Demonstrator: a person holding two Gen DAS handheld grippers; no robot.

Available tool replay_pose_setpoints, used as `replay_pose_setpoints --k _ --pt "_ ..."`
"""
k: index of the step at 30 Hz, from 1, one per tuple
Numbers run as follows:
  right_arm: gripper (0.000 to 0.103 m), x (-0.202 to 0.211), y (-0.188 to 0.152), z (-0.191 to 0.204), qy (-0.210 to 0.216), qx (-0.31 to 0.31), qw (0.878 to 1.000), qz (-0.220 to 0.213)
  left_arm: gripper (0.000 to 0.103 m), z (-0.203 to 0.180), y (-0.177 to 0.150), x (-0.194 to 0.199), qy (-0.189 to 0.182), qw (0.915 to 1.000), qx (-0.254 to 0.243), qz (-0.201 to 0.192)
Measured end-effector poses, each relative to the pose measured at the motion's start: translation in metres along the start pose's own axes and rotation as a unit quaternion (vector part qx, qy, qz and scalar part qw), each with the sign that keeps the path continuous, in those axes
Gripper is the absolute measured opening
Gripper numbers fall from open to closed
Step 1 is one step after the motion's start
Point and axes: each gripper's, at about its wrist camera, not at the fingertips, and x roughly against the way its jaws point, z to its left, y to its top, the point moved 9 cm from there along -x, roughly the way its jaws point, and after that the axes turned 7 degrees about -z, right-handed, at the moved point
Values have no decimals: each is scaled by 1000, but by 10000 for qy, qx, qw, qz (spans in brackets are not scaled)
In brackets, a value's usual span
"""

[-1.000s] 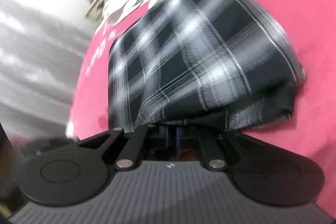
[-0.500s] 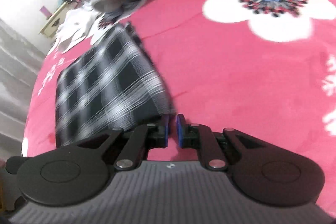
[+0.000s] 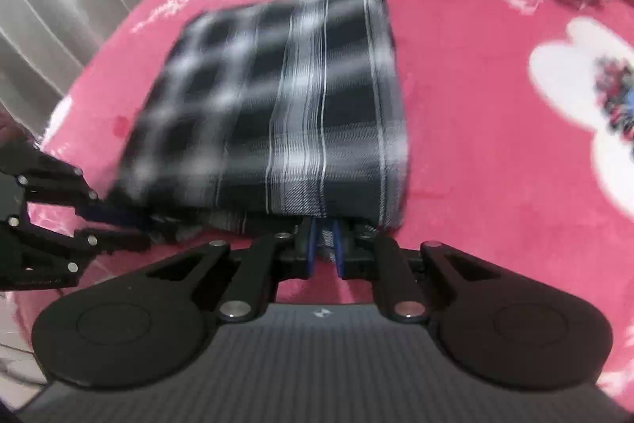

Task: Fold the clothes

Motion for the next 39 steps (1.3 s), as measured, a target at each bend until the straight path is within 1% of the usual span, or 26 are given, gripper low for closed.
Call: replay_pose_setpoints --k 2,4,5,6,8,9,10,11,13,15,18,20,21,22,24,25,26,27,28,30,31,32,34,35,37,39 --pt "9 9 17 4 85 135 9996 -213 19 9 10 9 20 9986 461 -249" --pt "9 19 36 8 171 259 9985 -445 23 19 21 18 44 9946 914 -496" --pt "9 15 45 10 159 365 9975 -591 24 25 26 13 127 9931 1014 -573" --pt "9 7 51 11 133 430 9965 -699 24 28 26 5 210 9931 1023 -537" --pt "9 -17 56 6 39 369 9971 -664 27 35 25 -13 372 9928 1042 -462" --pt "10 -31 49 0 -15 291 9985 -461 26 38 19 -23 388 9932 1041 -349" --pt "10 -46 41 -6 -69 209 9995 -235 23 38 14 -27 368 9935 1032 -310" --pt "10 -56 33 -11 -62 133 9999 -46 23 38 10 -30 349 9938 1019 -273" --pt "11 -51 41 -11 43 64 10000 7 28 37 15 -21 250 9951 923 -241" --pt "11 -43 57 -11 166 56 9998 1 32 47 24 -11 150 9929 1136 -321" --pt "15 -34 95 -12 380 -77 9976 -568 34 71 43 -1 133 9864 1534 -566" --pt "17 -54 113 -15 391 38 9966 -725 38 95 57 -6 277 9799 1812 -782" --pt "18 -64 122 -17 393 101 9960 -798 38 104 60 -14 365 9786 1873 -770" --pt "20 -74 131 -18 395 164 9953 -870 38 112 63 -23 451 9771 1937 -755" --pt "24 -99 126 -31 421 -57 9971 -633 36 126 59 -38 521 9722 2178 -679" --pt "29 -111 122 -37 434 -178 9976 -503 35 129 58 -38 492 9695 2302 -682" --pt "42 -123 119 -44 447 -299 9979 -373 35 132 57 -38 464 9666 2425 -684" --pt "45 -122 122 -50 510 -569 9967 -261 38 136 56 -37 434 9635 2551 -691" --pt "45 -116 127 -56 614 -791 9946 -271 40 140 57 -33 388 9584 2722 -766" --pt "48 -96 134 -73 769 -1331 9864 -574 46 150 59 -28 273 9459 3104 -909" --pt "55 -94 132 -82 926 -1650 9803 -565 49 156 59 -27 204 9384 3309 -971" --pt "60 -92 131 -90 1092 -1967 9729 -535 50 160 59 -33 107 9339 3449 -935" --pt "65 -102 120 -99 1314 -2325 9635 -187 51 169 59 -44 -85 9241 3721 -859" --pt "69 -109 114 -99 1466 -2450 9584 25 51 172 58 -50 -114 9236 3745 -814" --pt "70 -125 104 -95 1673 -2607 9502 331 51 177 58 -60 -131 9242 3736 -788" --pt "75 -137 109 -86 1927 -2633 9447 324 51 180 62 -64 -206 9237 3728 -865"
